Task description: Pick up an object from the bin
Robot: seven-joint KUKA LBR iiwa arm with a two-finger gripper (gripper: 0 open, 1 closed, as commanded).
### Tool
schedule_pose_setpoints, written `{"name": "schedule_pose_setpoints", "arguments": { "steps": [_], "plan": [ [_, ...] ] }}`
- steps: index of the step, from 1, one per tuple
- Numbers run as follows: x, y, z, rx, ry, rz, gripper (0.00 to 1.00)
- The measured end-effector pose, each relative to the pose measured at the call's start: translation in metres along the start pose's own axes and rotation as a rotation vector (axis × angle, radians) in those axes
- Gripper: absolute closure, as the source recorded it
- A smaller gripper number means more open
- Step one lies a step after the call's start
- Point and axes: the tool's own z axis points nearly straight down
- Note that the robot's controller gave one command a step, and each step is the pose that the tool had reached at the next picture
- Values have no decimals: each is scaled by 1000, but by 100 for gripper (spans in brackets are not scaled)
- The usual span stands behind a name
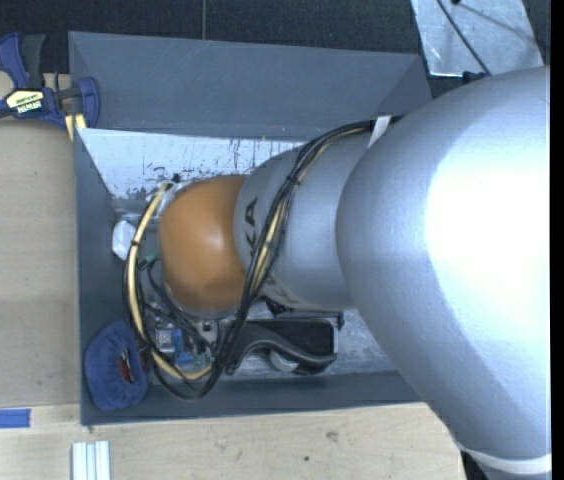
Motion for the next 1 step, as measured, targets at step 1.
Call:
{"name": "schedule_pose_setpoints", "arguments": {
  "steps": [1],
  "plan": [
    [-1, -3, 1, 4, 0, 2, 0]
  ]
}}
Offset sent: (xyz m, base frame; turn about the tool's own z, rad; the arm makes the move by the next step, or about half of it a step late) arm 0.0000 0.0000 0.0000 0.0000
